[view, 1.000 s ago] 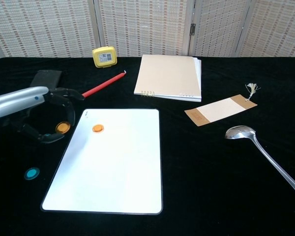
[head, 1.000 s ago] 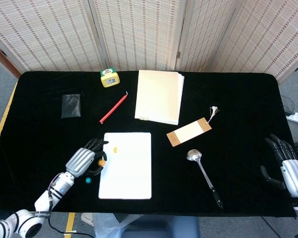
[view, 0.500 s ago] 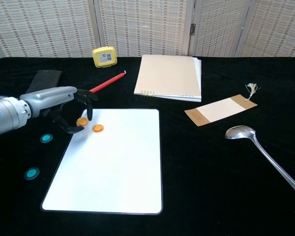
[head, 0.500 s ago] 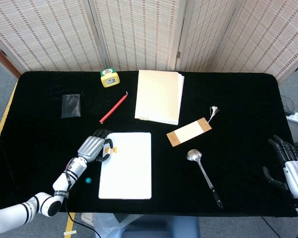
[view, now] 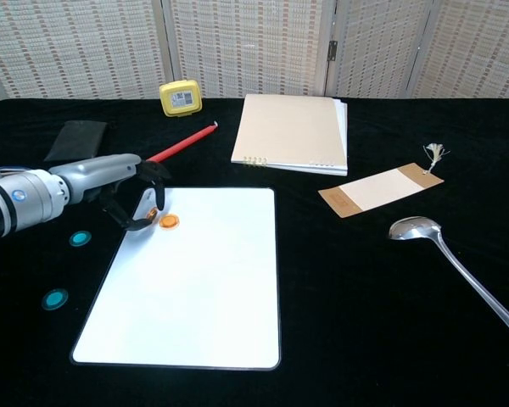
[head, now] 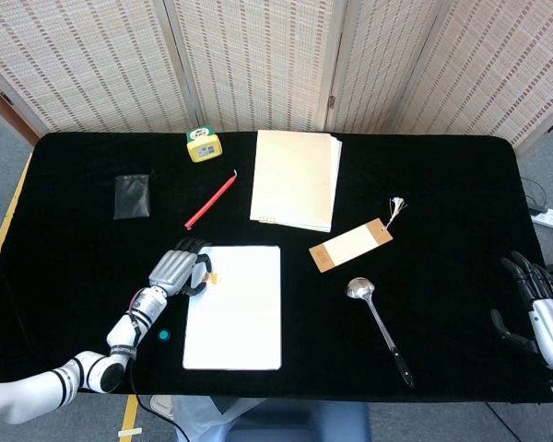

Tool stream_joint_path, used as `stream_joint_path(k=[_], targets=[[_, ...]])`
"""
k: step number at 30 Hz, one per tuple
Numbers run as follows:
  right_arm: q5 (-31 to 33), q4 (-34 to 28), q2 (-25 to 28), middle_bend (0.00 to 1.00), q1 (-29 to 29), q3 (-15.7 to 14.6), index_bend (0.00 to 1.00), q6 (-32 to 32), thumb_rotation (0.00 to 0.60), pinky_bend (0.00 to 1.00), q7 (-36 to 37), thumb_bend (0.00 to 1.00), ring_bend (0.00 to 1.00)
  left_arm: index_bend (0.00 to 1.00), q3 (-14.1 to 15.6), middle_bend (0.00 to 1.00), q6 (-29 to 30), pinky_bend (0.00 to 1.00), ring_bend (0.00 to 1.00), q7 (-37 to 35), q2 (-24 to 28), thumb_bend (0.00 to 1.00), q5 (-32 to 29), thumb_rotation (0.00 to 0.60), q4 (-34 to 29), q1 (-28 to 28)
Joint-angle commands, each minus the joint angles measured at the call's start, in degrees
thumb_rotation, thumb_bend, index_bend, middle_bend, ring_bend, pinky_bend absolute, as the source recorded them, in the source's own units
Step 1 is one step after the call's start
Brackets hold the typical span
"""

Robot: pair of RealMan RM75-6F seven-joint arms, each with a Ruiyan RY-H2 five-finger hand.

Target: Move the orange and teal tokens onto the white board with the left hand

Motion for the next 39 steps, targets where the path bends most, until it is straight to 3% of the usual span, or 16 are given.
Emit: stream_joint_path(k=[1,10,16,21,27,39], targets=[[0.0,0.1,0.0,0.00,0.0,0.0,0.00,0.0,0.600,0.00,0.1,0.48,0.01,0.47,0.1,0.14,0.0,0.00,0.00,0.3,-0.1,0.41,-0.3,0.600,0.0,-0.2],[0.2,0.4,-0.2,0.00,0.0,0.1,0.00,-0.3,0.600,0.00,0.3,0.48,0.00,0.45,0.6,0.14,0.1,0.00,0.00,1.5,0.1,0.41,-1.6,0.600,0.2,-0.3],[0.1,0.5,-0.2,0.00,0.0,0.1,0.00,-0.2,0.600,0.00,0.4,0.48,0.00,0.32,0.4,0.11,1.4,0.00,0.00,1.2,1.7,0.41,-2.3,0.600,-2.0,0.6],[0.0,0.7,-0.1,0.00,-0.2,0.1,0.00,0.0,0.600,0.00,0.7,0.48,0.00,0.35,1.1,0.11,5.2,0.00,0.00,-1.0,5.5,0.41,-0.8,0.600,-6.0,3.5],[-0.5,1.2,-0.7,0.00,0.0,0.0,0.00,-0.2,0.600,0.00,1.0,0.48,0.01,0.41,4.4,0.11,8.8,0.00,0.00,-2.3,9.0,0.41,1.2,0.600,-8.3,7.8],[-1.5,0.8,-0.5,0.00,0.4,0.0,0.00,0.2,0.600,0.00,0.7,0.48,0.00,0.42,6.9,0.11,9.7,0.00,0.00,-2.4,6.6,0.41,1.0,0.600,-3.5,11.2]])
